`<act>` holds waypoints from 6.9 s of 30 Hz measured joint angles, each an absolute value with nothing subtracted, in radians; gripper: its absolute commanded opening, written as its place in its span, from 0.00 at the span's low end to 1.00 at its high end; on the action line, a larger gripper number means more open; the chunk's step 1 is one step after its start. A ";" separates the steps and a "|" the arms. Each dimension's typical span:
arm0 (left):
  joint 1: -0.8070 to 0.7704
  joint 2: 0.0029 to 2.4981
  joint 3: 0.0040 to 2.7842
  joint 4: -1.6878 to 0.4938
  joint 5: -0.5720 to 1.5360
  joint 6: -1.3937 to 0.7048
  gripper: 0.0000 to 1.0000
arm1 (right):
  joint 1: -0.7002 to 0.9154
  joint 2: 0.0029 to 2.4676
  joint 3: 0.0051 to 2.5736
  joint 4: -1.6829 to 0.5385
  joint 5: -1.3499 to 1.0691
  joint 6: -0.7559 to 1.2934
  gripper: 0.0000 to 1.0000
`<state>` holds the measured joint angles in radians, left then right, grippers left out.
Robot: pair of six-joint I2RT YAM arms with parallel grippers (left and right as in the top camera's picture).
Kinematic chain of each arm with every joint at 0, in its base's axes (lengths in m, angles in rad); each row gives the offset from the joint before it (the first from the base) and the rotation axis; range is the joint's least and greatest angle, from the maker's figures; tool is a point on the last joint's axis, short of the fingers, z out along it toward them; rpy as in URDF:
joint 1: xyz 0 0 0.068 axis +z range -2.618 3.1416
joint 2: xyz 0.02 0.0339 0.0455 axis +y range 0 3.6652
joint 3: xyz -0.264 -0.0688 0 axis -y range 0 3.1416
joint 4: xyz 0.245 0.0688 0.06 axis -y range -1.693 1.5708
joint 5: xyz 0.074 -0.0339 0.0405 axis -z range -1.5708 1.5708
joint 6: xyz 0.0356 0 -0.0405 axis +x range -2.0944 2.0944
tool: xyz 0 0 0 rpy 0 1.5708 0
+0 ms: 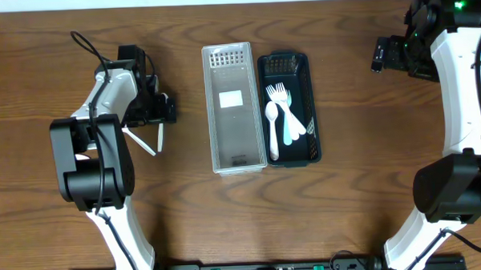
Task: Pack container
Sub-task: 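Move the left gripper down over the first white spoon on the left, then close the left gripper on the spoon handle and lift, then carry the spoon into the clear white basket and open the left gripper, then move the left gripper to the second white spoon and grasp it, then lift the second spoon with the left gripper toward the white basket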
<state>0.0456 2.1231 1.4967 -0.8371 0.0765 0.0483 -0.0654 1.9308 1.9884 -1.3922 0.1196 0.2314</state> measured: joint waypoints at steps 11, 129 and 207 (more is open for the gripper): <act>0.045 2.123 1.497 -0.875 0.077 0.024 0.96 | -0.065 1.931 1.988 -1.391 0.105 0.231 0.99; 0.156 2.056 1.420 -0.810 0.178 -0.490 0.97 | -0.065 1.931 1.988 -1.391 0.104 0.230 0.99; 0.028 1.997 1.573 -0.979 0.129 -0.498 0.06 | -0.065 1.931 1.988 -1.394 0.104 0.229 0.99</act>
